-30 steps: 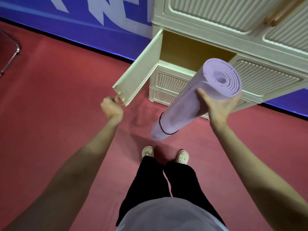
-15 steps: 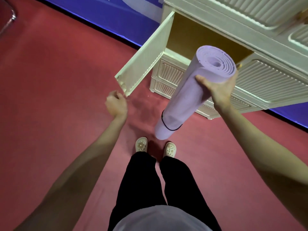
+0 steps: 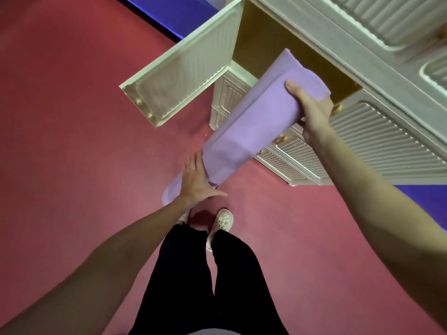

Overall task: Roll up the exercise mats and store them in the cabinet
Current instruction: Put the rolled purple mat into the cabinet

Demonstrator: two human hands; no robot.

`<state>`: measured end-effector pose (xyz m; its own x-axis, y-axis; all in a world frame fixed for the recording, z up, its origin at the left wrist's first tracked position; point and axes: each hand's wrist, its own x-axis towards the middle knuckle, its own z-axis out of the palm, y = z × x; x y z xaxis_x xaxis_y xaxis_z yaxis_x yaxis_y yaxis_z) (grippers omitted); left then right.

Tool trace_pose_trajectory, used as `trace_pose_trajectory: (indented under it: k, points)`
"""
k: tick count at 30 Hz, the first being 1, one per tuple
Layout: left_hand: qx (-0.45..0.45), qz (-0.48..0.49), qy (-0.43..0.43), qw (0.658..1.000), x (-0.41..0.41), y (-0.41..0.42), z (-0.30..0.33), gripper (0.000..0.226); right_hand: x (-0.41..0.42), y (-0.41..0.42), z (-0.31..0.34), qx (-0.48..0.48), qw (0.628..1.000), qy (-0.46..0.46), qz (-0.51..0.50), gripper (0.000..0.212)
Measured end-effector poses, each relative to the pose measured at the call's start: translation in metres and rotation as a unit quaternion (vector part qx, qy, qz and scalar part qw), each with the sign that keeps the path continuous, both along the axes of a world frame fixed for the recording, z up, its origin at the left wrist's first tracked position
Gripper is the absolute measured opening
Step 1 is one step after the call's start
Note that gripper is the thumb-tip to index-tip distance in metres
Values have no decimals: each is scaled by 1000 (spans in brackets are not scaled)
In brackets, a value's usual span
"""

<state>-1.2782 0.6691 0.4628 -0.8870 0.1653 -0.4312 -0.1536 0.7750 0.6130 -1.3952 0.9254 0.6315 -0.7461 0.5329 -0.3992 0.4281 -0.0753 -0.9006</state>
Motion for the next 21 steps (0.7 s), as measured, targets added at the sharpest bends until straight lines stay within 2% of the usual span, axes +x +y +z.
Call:
trace_pose_trajectory:
  k: [3,7,9,14,15,18,19,21]
  points:
    - [3,41,49,998,-13,10,2,152,-8,9,-1,-36,998,-32,32,65]
    - [23,80,3,997,-26,19,6,137,-20,11,-7,-57,996,-54,49,59]
    - [20,86,-3,996,-27,22,8,128,-25,11,-12,-60,995,-61,49,64]
    - [9,61,-27,998,-40,33,21,122,-31,21,-25,-108,992,-35,46,93]
    - [14,63,-29,997,-43,36,25,122,-28,23,-28,-120,991,-32,57,88]
    - [51,94,-32,994,-55,49,38,116,-3,24,-47,-139,983,-49,114,47]
    - [66,109,-33,991,-61,54,44,110,8,22,-55,-139,979,-65,134,44]
    - [100,131,-36,986,-72,64,54,101,29,19,-69,-113,974,-97,173,58]
